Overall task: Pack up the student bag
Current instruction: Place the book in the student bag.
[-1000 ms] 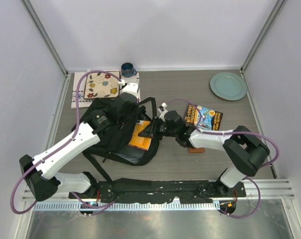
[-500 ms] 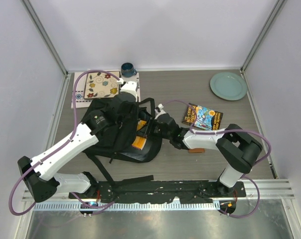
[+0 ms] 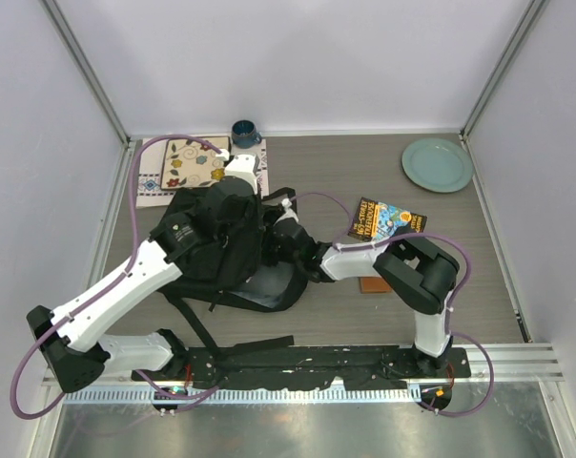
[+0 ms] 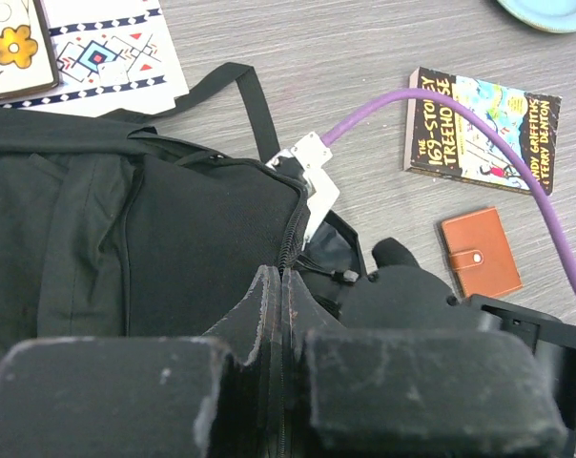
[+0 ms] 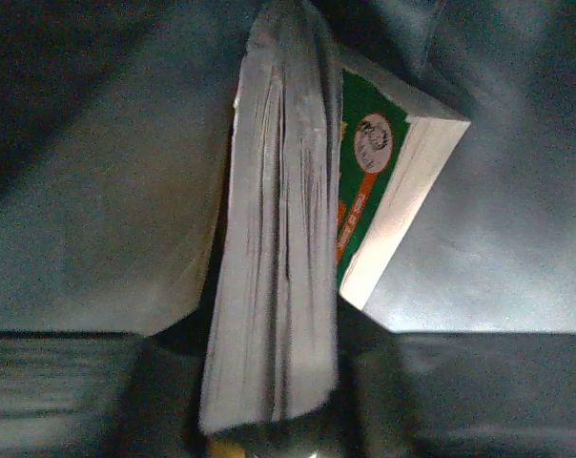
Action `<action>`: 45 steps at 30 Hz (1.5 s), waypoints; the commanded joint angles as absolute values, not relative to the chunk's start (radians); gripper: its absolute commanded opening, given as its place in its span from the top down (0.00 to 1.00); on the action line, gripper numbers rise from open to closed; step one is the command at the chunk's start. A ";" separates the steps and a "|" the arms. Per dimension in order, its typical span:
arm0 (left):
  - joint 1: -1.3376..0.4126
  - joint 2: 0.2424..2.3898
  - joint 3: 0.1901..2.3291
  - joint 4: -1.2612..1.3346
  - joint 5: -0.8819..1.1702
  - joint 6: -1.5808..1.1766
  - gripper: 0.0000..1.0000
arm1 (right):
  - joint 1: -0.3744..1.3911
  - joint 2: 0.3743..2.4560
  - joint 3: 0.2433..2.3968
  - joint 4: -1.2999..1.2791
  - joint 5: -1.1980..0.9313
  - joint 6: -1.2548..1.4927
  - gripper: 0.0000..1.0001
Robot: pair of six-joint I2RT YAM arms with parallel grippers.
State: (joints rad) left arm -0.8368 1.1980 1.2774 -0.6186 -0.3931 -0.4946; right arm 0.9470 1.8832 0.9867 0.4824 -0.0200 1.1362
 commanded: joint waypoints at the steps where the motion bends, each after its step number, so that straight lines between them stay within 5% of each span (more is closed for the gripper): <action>1: -0.839 1.163 1.313 -0.535 -0.400 -0.511 1.00 | 0.925 1.905 0.993 0.514 -0.067 1.154 0.59; 3: -0.839 1.158 1.305 -0.538 -0.406 -0.511 1.00 | 0.914 1.862 0.945 0.514 -0.075 1.138 0.39; 8: -0.839 1.143 1.284 -0.526 -0.433 -0.517 1.00 | 0.911 1.764 0.864 0.384 -0.066 1.091 0.24; 18: -0.839 1.147 1.279 -0.514 -0.422 -0.517 1.00 | 0.913 1.631 0.792 0.321 -0.051 1.097 0.27; 32: -0.839 1.155 1.270 -0.497 -0.397 -0.528 1.00 | 0.913 1.890 1.106 0.318 -0.113 1.048 0.60; 39: -0.838 1.166 1.266 -0.485 -0.387 -0.531 1.00 | 0.913 1.996 1.230 0.302 -0.104 1.042 0.52; 45: -0.839 1.172 1.264 -0.485 -0.388 -0.529 1.00 | 0.917 1.939 1.113 0.342 -0.074 1.023 0.40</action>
